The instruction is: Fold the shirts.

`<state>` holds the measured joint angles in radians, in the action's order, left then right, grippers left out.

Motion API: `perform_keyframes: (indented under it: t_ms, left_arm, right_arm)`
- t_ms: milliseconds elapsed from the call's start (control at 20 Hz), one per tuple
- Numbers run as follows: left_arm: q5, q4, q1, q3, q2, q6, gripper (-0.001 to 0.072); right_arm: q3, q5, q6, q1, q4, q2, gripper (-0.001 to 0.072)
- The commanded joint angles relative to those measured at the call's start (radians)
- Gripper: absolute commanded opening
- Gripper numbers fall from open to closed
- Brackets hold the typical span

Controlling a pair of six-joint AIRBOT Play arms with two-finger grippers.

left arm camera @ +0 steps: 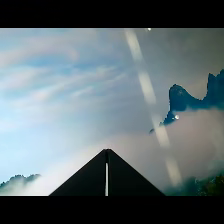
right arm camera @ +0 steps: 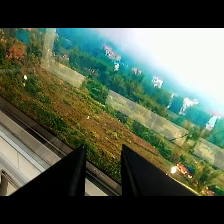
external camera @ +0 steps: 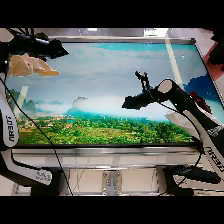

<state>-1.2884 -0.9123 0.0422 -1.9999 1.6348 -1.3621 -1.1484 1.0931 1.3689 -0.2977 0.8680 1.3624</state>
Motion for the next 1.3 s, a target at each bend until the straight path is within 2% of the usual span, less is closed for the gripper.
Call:
perform_keyframes:
  t_ms: [0, 1050, 1250]
  left_arm:
    - [0.0, 0.0, 0.0, 0.0, -0.001, 0.0, 0.0019]
    - [0.0, 0.0, 0.0, 0.0, -0.001, 0.0, 0.0019]
    - [0.0, 0.0, 0.0, 0.0, -0.001, 0.0, 0.0019]
  right_arm:
    - [0.0, 0.0, 0.0, -0.001, 0.0, 0.001, 0.0269]
    - [0.0, -0.01, -0.001, -0.001, -0.001, 0.001, 0.0269]
    - [0.0, -0.069, 0.0, -0.002, -0.014, 0.001, 0.0269]
